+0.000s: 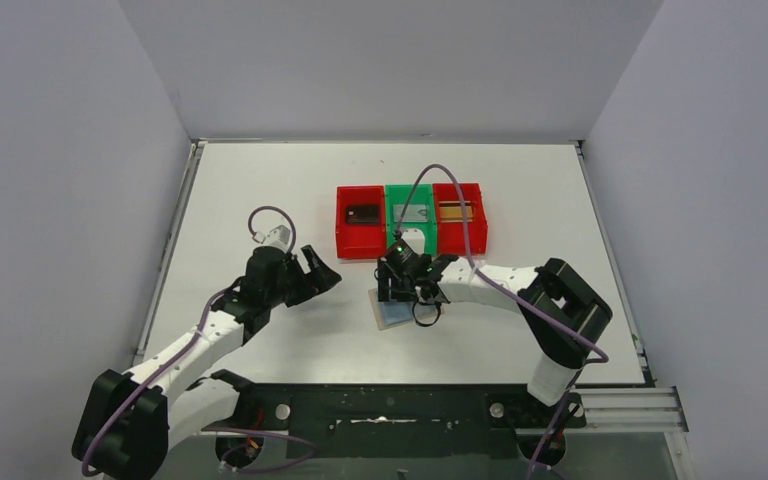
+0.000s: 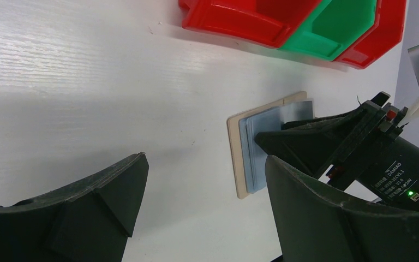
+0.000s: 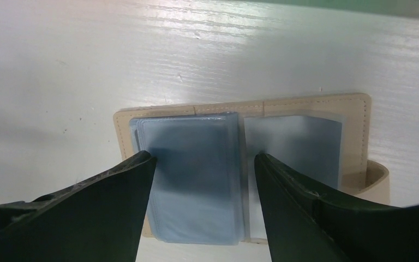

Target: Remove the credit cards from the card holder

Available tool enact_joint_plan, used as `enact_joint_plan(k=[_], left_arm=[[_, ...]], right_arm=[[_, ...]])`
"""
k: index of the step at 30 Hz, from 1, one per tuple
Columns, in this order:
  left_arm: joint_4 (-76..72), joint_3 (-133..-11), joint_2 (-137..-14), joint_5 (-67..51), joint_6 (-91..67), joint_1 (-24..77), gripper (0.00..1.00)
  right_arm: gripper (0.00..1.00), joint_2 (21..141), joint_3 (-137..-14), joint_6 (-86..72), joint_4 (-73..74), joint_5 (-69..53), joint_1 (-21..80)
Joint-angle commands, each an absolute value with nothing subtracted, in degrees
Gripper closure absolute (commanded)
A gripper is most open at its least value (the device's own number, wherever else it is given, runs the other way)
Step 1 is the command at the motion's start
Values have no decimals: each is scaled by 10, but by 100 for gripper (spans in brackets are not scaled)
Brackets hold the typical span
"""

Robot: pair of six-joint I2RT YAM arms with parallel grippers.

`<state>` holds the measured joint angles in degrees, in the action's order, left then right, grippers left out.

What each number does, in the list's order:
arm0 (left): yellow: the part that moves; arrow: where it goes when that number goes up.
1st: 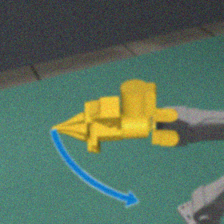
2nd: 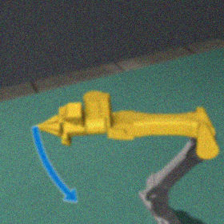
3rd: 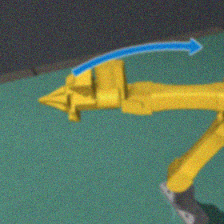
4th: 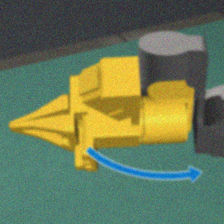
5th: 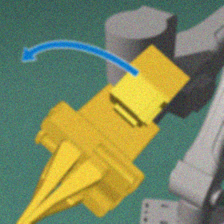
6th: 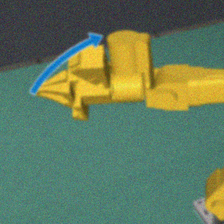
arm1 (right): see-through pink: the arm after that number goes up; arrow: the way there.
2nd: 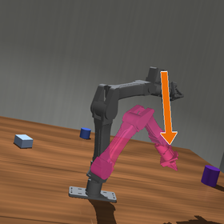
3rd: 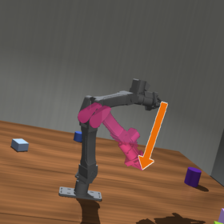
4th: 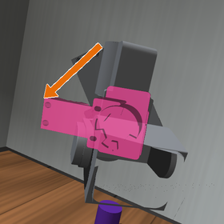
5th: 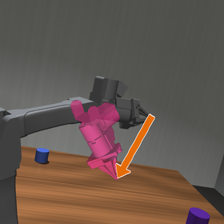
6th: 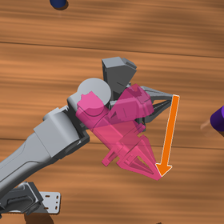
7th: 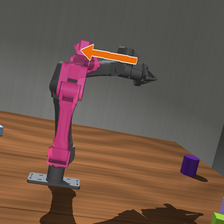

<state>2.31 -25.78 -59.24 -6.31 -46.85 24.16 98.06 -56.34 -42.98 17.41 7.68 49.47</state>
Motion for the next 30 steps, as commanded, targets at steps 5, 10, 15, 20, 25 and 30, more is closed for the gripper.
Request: enact_joint_plan(k=[5, 10, 15, 20, 25, 30], left_arm=[[-6, -285, -593, -66, -460, 239, 21], [-3, -284, -589, -65, -460, 239, 21], [-3, -282, -587, -64, -461, 239, 21], [-6, -284, -593, -64, -460, 239, 21], [-6, -286, -595, -66, -460, 239, 21], [-3, -286, -592, -65, -457, 239, 21]], right_arm=[[31, 979, -568, -412, 142, 70, 499], [39, 987, -570, -415, 155, 81, 499], [36, 998, -577, -409, 169, 92, 503], [39, 1011, -593, -411, 203, 129, 513], [48, 1024, -599, -413, 213, 139, 517], [61, 1016, -589, -419, 199, 130, 510]])
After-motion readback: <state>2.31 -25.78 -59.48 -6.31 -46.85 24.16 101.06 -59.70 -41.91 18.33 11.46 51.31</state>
